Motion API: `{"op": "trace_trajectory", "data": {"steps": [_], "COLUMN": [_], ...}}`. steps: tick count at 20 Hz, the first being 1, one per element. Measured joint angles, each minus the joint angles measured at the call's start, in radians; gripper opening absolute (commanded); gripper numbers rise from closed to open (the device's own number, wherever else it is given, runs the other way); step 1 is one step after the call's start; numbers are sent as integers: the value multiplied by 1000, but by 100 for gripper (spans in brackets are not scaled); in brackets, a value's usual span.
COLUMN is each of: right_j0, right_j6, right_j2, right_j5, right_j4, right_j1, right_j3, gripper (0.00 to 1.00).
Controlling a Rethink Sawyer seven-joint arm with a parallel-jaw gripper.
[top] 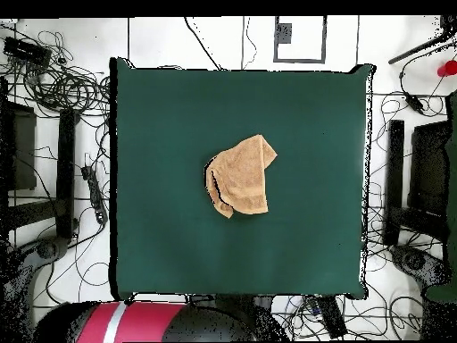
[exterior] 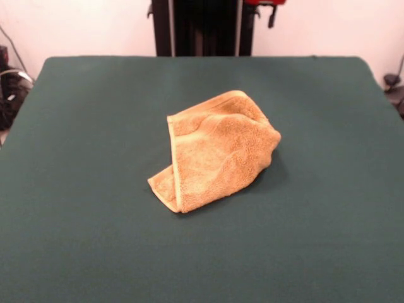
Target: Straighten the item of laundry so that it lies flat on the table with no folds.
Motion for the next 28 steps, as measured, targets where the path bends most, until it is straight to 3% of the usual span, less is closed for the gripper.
{"op": "trace_trajectory", "data": {"steps": [6,10,20,28], "right_j0": [0,-2,-77,-144], "right_j6": [0,0,0,0], "right_j2": [1,-3,-8,-11], "right_j5": [33,-41,-405,-459], "right_j4": [16,9,-72,-76], "right_j1": [-24,38,254,379], "right_j3": [16,1,-116,-259], "gripper": [100,100,100,100]}}
